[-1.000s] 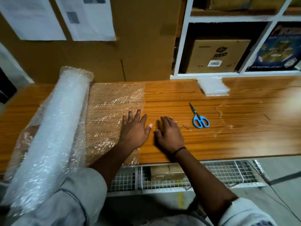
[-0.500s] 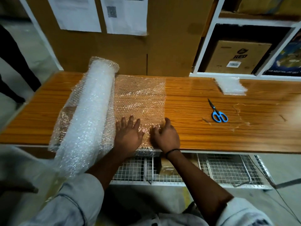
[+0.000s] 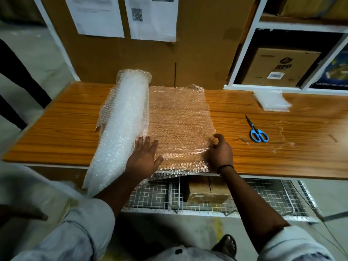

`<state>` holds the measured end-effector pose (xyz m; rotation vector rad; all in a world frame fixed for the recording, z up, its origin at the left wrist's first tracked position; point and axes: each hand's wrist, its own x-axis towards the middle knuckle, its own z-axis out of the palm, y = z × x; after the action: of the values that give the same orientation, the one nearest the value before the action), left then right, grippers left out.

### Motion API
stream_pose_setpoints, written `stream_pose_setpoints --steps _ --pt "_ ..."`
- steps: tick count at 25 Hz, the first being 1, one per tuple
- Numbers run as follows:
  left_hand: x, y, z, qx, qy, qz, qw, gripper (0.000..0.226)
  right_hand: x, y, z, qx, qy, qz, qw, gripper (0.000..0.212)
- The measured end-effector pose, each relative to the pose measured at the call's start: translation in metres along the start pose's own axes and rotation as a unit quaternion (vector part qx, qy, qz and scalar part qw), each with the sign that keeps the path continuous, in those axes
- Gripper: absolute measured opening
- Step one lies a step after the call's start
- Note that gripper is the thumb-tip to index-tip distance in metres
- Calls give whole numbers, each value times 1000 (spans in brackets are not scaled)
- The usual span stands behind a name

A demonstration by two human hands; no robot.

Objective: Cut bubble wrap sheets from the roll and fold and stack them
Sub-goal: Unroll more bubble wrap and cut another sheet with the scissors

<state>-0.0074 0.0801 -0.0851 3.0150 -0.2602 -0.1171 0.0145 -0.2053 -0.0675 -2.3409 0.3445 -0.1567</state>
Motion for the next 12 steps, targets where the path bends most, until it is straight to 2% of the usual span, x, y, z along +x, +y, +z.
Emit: stream_pose_setpoints --steps 5,8,12 --pt "9 13 -5 -5 1 3 1000 81 0 4 1 -63 4 -41 997 36" --pt "17 25 -3 -1 4 9 1000 82 0 3 4 -106 -12 -61 992 36" --pt "16 9 3 -55 -24 25 998 82 1 9 -2 -161 -4 -72 984 30"
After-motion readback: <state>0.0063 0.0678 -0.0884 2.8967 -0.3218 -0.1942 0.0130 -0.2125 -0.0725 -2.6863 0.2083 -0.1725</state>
